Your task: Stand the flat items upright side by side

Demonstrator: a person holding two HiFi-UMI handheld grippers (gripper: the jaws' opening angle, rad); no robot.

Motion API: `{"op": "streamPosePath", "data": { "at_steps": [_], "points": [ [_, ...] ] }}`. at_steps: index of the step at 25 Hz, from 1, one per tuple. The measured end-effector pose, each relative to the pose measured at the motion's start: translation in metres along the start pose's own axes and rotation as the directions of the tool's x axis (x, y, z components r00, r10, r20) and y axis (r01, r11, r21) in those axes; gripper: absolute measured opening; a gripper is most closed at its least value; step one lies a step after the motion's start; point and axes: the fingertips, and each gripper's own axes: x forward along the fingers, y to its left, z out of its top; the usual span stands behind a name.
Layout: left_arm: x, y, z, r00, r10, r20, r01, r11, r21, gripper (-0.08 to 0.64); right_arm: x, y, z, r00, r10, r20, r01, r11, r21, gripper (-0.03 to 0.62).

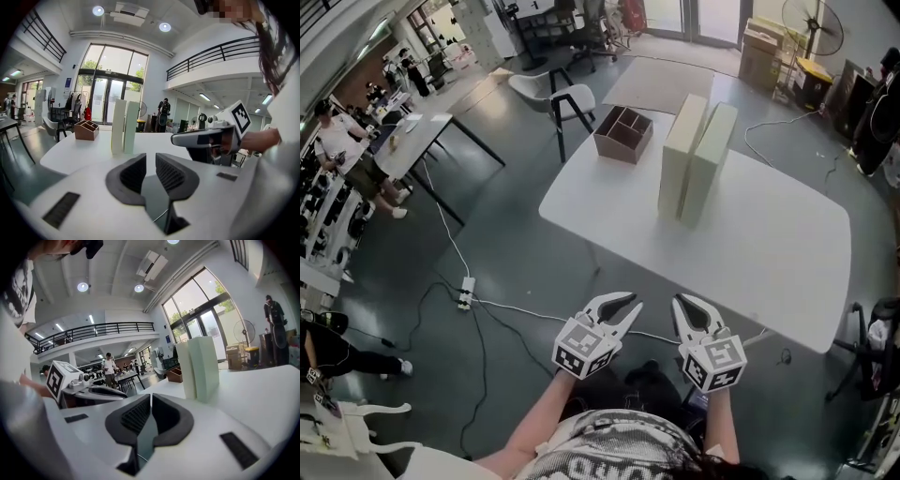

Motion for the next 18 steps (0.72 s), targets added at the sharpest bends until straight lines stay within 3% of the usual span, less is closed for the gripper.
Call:
{"op": "streamPosePath", "data": {
  "at_steps": [9,18],
  "points": [
    [-0.028,0.008,-0.015,0.999,0.039,-0.022,-0.040,0.999,-0.024,0.026,0.009,0.035,-0.012,0.998,0.063,-0.019,-0.063,0.998,-0.020,-0.015],
    [-0.054,0.009,-0.014,0.999,0.032,-0.008,-0.032,0.999,-0.011,0.015,0.012,0.064,-0.012,0.998,0.068,-0.019,-0.069,0.997,-0.043,-0.015]
  ]
}}
